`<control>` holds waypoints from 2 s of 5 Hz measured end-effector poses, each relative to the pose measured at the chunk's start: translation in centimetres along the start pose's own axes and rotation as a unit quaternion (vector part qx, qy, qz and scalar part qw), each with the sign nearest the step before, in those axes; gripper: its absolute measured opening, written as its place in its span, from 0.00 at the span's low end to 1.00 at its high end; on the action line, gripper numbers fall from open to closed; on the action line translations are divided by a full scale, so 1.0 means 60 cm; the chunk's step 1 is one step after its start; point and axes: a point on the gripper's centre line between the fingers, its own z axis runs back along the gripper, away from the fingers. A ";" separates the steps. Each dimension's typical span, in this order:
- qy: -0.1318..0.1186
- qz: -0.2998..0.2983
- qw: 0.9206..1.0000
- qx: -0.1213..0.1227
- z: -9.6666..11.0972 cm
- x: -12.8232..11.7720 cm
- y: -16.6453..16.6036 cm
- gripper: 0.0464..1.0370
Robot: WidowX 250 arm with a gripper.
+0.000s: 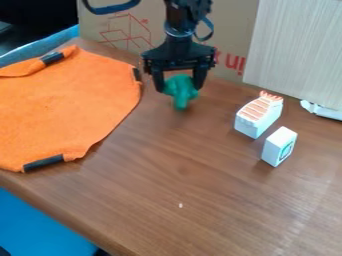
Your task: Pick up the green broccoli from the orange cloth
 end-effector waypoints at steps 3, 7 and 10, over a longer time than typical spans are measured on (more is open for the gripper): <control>0.043 0.007 0.999 -0.008 0.024 0.007 -0.021 0.95; 0.116 0.025 0.993 0.025 0.055 0.018 -0.004 0.95; 0.115 0.029 0.993 0.024 0.057 0.018 -0.004 0.95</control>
